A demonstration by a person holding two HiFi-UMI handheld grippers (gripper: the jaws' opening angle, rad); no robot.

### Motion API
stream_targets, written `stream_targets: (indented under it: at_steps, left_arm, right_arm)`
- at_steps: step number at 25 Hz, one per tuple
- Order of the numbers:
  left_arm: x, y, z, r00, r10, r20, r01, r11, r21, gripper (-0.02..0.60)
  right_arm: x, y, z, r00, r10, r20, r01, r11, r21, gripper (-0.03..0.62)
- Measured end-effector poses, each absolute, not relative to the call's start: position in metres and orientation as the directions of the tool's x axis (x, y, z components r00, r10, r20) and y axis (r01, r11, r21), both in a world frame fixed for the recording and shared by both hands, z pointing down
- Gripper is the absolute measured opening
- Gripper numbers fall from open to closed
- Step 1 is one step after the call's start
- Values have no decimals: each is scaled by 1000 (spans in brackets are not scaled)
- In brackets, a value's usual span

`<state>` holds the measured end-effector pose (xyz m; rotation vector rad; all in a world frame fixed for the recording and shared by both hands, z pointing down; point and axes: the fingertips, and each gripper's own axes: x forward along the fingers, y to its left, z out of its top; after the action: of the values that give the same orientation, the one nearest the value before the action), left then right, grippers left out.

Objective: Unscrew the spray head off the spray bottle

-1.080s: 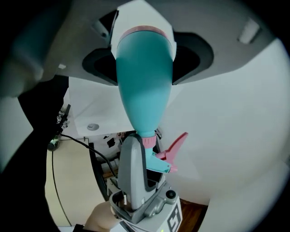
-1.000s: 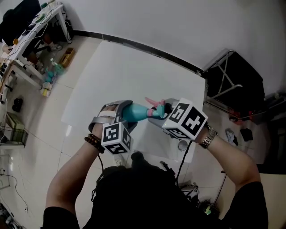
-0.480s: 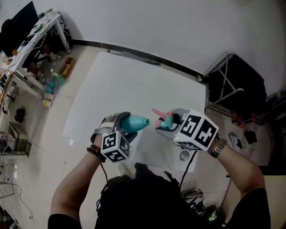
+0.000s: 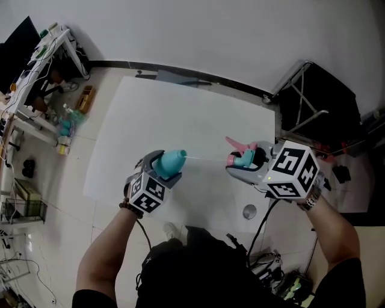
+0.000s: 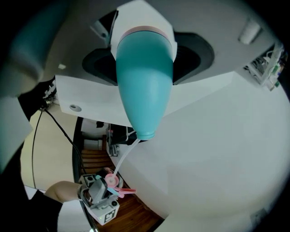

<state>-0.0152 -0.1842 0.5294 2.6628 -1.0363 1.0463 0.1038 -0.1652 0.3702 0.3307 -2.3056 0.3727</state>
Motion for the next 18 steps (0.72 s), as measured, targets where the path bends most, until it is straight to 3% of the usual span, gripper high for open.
stream_targets:
  at_steps: [5, 11, 18]
  left_arm:
    - [-9, -205, 540, 549, -587, 595, -719, -694, -21, 396]
    - [-4, -221, 547, 532, -606, 591, -748, -663, -6, 396]
    - [5, -231, 554, 543, -637, 548, -780, -623, 49, 396]
  right_arm:
    - [122, -182, 401, -712, -201, 673, -462, 855, -234, 127]
    - [138, -184, 416, -773, -214, 597, -490, 800, -347, 127]
    - [151, -209, 477, -719, -359, 595, -647, 659, -384, 127]
